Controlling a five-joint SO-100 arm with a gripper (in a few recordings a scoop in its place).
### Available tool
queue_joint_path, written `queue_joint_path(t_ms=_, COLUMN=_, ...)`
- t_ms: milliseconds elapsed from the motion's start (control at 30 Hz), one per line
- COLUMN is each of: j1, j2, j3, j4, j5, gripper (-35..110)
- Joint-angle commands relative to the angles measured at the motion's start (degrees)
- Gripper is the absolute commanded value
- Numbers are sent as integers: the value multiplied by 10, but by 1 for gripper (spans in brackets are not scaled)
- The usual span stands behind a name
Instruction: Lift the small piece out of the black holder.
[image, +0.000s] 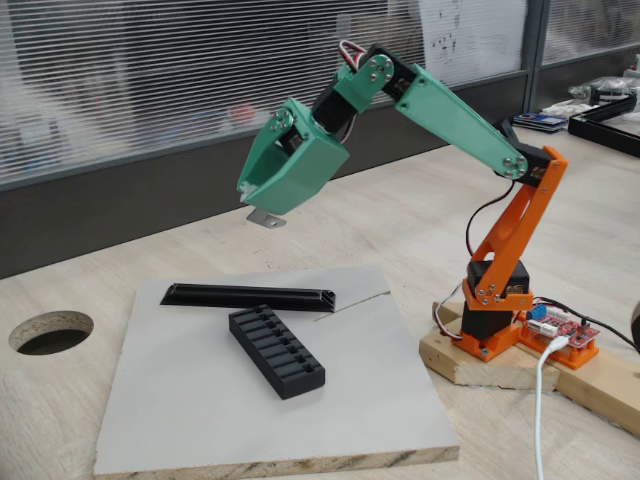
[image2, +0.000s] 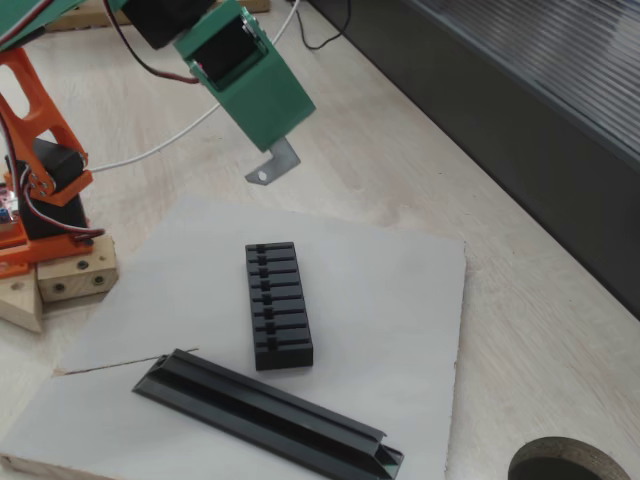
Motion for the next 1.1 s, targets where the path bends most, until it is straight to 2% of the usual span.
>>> queue_joint_path(t_ms=0, j1=-5, j2=40, j3=-3, j4=8, j5=10, gripper=2)
queue_joint_path(t_ms=1067, j1=-6, j2=99, j3=-9, j4=8, j5=6, gripper=2)
